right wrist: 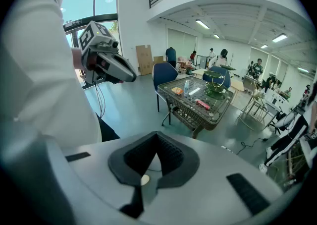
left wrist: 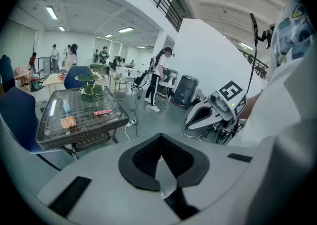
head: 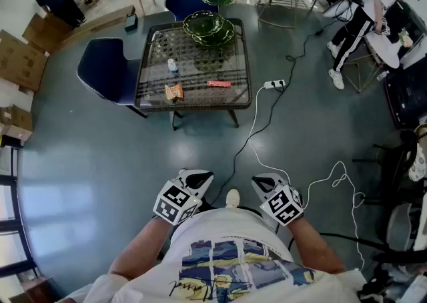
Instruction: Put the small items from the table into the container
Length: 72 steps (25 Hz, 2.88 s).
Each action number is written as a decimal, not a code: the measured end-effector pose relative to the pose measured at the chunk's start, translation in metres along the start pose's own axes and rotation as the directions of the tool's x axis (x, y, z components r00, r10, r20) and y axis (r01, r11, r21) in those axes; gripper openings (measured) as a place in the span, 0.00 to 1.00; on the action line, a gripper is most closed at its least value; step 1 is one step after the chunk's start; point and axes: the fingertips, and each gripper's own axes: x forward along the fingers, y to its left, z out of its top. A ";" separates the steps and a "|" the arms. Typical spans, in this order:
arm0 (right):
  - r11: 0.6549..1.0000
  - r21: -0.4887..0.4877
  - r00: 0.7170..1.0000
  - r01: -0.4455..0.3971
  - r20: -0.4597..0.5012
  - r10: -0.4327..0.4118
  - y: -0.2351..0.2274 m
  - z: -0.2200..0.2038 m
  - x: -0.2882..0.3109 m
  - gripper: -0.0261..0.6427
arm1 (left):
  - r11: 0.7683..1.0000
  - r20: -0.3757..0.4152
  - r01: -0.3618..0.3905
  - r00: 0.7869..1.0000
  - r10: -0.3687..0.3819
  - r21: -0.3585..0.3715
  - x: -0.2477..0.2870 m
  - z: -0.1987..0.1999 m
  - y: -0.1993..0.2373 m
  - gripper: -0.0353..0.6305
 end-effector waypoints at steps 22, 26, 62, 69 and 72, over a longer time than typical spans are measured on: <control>1.000 0.015 0.998 -0.018 0.058 0.017 -0.010 -0.033 -0.014 0.05 | 0.988 -0.034 -0.059 0.997 0.065 0.142 0.020 0.005 -0.054 0.06; 1.000 -0.008 0.999 0.015 0.050 -0.015 -0.027 -0.013 0.003 0.05 | 0.993 0.003 -0.054 0.999 0.054 0.107 0.015 0.015 -0.029 0.06; 0.967 -0.236 0.994 -0.100 -0.063 0.087 -0.287 0.351 0.439 0.23 | 0.864 0.150 -0.363 0.889 0.434 -0.349 -0.120 0.076 0.356 0.06; 0.955 -0.246 0.980 -0.163 -0.155 0.127 -0.324 0.352 0.518 0.29 | 0.791 0.115 -0.428 0.846 0.521 -0.438 -0.107 0.104 0.382 0.06; 0.944 -0.262 0.969 -0.200 -0.197 0.151 -0.327 0.344 0.536 0.29 | 0.766 0.088 -0.453 0.834 0.545 -0.456 -0.105 0.106 0.387 0.07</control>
